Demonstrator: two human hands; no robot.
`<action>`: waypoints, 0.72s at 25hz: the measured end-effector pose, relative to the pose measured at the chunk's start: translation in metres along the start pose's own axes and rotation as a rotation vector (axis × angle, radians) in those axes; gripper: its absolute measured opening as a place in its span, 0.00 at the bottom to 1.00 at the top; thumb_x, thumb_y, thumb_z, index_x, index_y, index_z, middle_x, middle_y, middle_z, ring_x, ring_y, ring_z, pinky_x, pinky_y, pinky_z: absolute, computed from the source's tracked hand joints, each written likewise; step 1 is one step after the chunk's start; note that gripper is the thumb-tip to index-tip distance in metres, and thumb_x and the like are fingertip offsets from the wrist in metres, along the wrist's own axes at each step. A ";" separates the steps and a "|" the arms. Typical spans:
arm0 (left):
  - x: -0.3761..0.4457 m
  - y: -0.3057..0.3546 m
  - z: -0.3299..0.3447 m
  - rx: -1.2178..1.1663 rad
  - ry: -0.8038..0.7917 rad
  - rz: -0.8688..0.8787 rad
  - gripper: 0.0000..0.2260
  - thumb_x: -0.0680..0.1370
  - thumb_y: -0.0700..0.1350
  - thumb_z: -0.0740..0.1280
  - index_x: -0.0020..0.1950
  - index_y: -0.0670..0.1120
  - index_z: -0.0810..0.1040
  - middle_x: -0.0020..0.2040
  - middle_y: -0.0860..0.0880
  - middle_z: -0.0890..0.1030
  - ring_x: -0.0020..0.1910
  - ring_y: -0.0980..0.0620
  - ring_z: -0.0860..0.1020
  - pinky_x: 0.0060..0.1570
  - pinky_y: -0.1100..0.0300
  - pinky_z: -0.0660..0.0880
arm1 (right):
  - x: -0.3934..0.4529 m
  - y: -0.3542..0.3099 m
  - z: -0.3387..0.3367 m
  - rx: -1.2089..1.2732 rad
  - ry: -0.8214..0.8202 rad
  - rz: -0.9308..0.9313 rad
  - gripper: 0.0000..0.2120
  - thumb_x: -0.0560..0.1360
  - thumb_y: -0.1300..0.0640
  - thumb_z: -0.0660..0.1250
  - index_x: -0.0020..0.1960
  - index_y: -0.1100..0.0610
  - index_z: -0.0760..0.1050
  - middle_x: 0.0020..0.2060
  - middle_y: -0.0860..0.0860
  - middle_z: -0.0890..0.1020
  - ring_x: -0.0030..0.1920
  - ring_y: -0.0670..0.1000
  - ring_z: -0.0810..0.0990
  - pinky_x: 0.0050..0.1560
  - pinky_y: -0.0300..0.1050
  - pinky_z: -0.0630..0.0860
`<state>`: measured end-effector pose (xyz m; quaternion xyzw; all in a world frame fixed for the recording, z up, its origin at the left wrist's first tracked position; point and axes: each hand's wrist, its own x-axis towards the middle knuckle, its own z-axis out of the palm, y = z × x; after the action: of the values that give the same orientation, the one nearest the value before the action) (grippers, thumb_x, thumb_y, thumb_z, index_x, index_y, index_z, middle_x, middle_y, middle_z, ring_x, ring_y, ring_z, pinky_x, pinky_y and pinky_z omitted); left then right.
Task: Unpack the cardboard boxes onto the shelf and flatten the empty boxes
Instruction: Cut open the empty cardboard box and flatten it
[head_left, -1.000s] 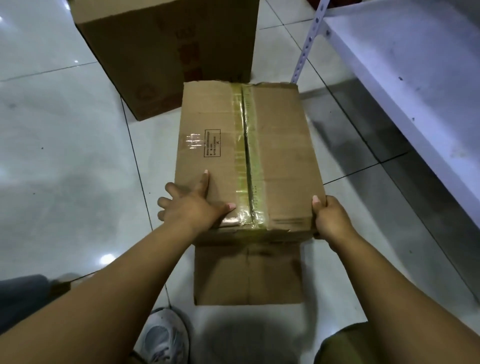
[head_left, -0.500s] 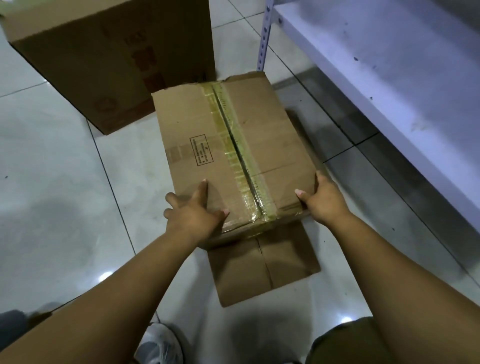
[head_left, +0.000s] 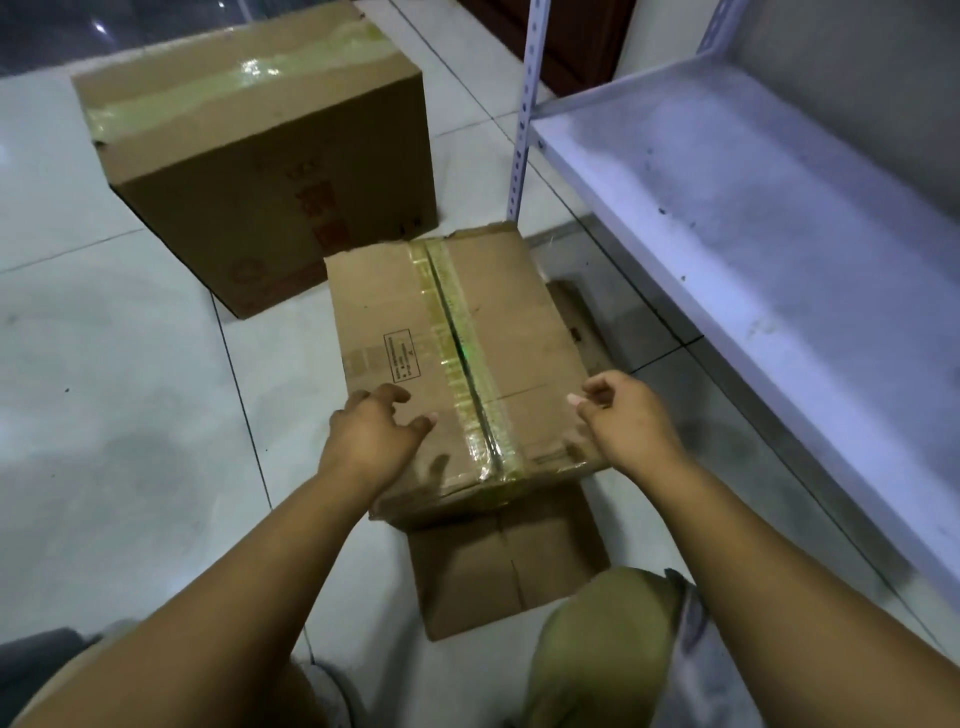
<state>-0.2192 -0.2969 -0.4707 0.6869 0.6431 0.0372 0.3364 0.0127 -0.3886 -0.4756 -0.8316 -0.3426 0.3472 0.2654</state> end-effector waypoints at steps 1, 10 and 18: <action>-0.004 0.010 -0.004 -0.043 -0.012 0.019 0.21 0.75 0.57 0.68 0.65 0.50 0.73 0.61 0.46 0.76 0.55 0.48 0.75 0.52 0.54 0.75 | -0.002 -0.006 -0.005 0.009 -0.003 -0.021 0.09 0.76 0.48 0.67 0.54 0.48 0.75 0.48 0.45 0.80 0.49 0.50 0.80 0.52 0.56 0.80; -0.032 0.118 -0.067 -0.196 0.040 0.229 0.18 0.77 0.55 0.67 0.62 0.47 0.77 0.56 0.47 0.79 0.48 0.52 0.76 0.43 0.59 0.71 | -0.029 -0.100 -0.089 0.080 0.016 -0.306 0.04 0.78 0.53 0.67 0.50 0.52 0.76 0.44 0.44 0.78 0.46 0.44 0.76 0.43 0.36 0.70; -0.039 0.191 -0.136 -0.237 0.182 0.430 0.15 0.76 0.56 0.68 0.56 0.49 0.79 0.49 0.50 0.81 0.48 0.53 0.78 0.47 0.56 0.76 | -0.043 -0.171 -0.160 0.073 0.195 -0.495 0.02 0.76 0.53 0.69 0.46 0.50 0.76 0.40 0.43 0.79 0.42 0.41 0.76 0.44 0.37 0.71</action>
<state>-0.1279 -0.2657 -0.2533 0.7574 0.5011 0.2445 0.3398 0.0452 -0.3470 -0.2435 -0.7418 -0.4957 0.2020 0.4039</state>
